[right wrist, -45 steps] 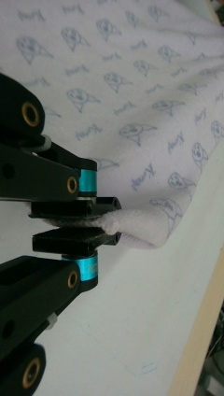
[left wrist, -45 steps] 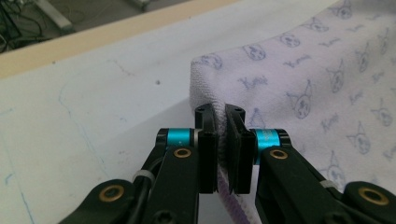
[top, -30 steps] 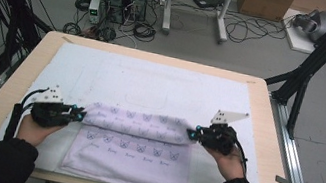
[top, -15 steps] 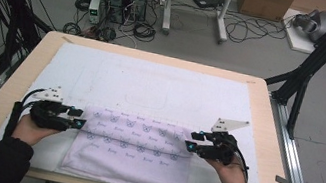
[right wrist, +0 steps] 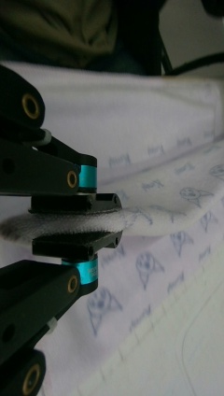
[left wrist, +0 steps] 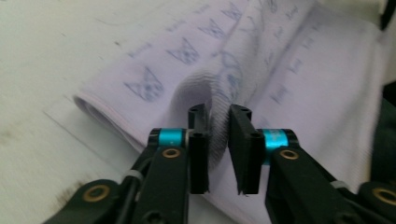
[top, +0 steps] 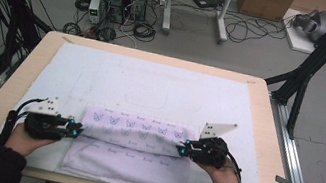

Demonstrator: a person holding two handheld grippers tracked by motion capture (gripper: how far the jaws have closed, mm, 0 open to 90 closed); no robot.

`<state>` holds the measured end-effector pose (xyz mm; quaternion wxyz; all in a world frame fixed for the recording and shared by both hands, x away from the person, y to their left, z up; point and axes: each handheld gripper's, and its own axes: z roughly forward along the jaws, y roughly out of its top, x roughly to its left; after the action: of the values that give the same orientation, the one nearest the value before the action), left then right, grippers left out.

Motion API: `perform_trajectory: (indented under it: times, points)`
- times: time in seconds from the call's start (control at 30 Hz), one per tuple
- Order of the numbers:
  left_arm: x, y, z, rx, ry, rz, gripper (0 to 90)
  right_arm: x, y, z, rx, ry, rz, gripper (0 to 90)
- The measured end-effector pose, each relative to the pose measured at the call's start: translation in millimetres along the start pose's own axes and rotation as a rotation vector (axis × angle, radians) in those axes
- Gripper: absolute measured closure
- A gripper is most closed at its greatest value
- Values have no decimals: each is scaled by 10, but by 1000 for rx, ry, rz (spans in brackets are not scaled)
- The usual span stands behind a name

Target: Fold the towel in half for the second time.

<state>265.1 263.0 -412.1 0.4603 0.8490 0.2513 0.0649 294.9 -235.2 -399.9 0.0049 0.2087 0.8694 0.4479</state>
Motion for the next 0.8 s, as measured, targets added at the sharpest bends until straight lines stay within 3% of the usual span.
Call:
perform_trajectory:
  times: [0.07, 0.2, 0.33, 0.47, 0.8]
  points:
    - [-59, -58, -77, 9, -4, 5, 699, 84, -71, -26, 4, 34, 9, 745]
    - [-53, -43, -140, 2, 12, 4, 690, 156, -120, -70, -2, 30, 6, 702]
    - [-15, -7, -40, 16, -2, 6, 743, 127, -77, -45, -13, 0, -6, 687]
    - [61, -27, 135, 78, -20, -5, 828, 87, -77, 71, 10, -3, -14, 670]
    - [75, 0, 328, 124, -94, -16, 713, 77, -139, 233, 39, 16, -14, 645]
